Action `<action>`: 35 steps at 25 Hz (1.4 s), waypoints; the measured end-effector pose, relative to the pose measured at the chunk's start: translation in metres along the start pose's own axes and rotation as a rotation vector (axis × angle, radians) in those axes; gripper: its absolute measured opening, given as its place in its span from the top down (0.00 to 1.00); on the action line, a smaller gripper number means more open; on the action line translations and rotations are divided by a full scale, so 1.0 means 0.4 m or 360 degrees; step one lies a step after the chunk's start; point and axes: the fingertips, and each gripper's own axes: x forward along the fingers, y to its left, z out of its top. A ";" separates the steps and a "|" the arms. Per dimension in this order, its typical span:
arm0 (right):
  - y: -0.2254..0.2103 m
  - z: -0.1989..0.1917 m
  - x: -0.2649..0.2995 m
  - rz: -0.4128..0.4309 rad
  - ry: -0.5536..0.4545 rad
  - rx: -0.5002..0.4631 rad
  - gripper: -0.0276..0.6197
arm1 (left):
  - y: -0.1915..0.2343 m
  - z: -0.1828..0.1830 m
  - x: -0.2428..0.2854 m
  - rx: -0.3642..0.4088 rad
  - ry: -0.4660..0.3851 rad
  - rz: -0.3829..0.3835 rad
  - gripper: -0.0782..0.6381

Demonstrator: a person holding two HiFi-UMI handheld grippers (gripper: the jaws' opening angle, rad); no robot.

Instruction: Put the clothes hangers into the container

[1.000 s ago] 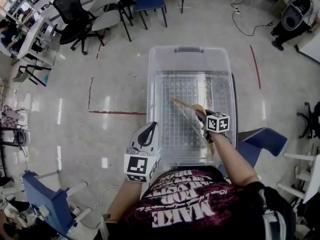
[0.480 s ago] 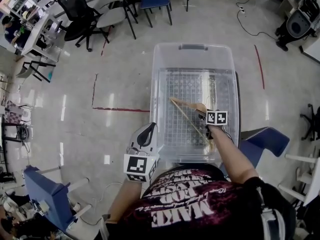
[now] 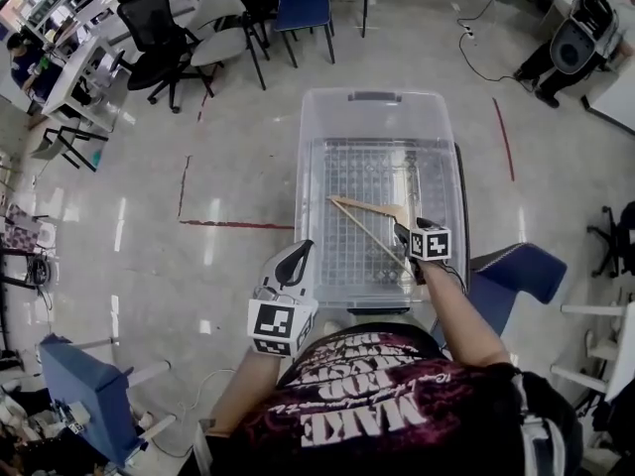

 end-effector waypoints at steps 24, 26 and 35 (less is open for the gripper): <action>0.361 0.198 -0.688 0.0123 -0.1005 -0.0612 0.95 | 0.004 0.089 -0.201 0.0003 -0.0292 -0.0032 0.88; 0.391 0.209 -0.730 0.0126 -0.1048 -0.0631 0.95 | 0.006 0.090 -0.218 0.0007 -0.0296 -0.0038 0.88; 0.458 0.204 -0.859 0.0137 -0.1141 -0.0633 0.95 | 0.015 0.095 -0.282 0.0040 -0.0331 -0.0037 0.88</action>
